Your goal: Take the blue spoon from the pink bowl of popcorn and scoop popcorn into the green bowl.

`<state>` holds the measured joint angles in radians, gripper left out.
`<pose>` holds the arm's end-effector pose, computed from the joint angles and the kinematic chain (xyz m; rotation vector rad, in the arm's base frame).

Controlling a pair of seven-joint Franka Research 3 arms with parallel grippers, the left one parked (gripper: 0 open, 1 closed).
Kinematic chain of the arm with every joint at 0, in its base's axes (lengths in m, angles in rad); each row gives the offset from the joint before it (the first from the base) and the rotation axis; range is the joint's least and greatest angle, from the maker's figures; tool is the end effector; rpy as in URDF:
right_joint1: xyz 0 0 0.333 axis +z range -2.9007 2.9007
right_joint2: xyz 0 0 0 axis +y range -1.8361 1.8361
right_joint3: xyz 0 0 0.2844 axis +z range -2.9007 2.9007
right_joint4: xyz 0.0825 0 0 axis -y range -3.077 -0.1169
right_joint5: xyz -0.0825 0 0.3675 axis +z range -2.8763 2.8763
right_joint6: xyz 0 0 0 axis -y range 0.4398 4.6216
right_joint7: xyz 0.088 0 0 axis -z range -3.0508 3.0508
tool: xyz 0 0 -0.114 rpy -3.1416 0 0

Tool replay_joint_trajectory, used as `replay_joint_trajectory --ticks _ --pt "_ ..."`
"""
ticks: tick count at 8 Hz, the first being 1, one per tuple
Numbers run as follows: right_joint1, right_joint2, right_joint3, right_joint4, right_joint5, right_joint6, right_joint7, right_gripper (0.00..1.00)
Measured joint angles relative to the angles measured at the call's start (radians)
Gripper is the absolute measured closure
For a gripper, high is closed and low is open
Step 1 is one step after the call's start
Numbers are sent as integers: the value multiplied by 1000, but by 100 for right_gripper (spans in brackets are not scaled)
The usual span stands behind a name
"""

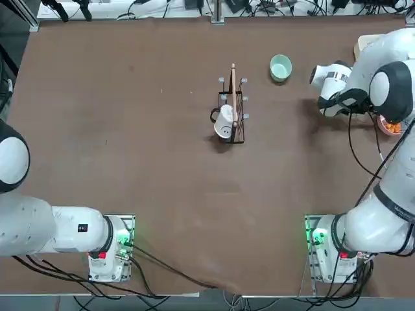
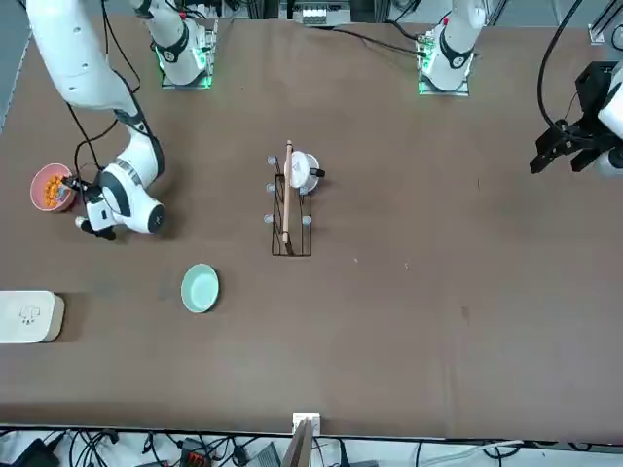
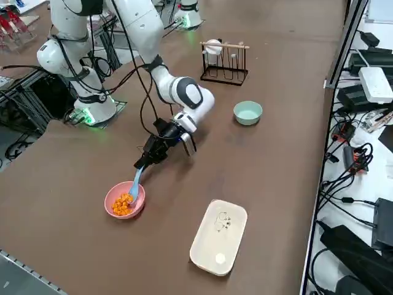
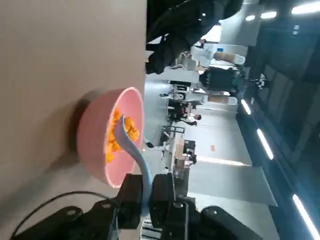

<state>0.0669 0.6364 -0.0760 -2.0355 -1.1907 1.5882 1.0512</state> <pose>0.4797 -0.1110 0.1288 1.7064 -0.2272 -0.2876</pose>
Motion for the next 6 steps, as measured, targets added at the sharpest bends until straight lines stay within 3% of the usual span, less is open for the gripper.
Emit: replay_joint_trajectory --ticks 3,6 --pt "54 -2 6 82 0 -99 -2 89" --pt "164 -4 12 204 48 -196 -39 89"
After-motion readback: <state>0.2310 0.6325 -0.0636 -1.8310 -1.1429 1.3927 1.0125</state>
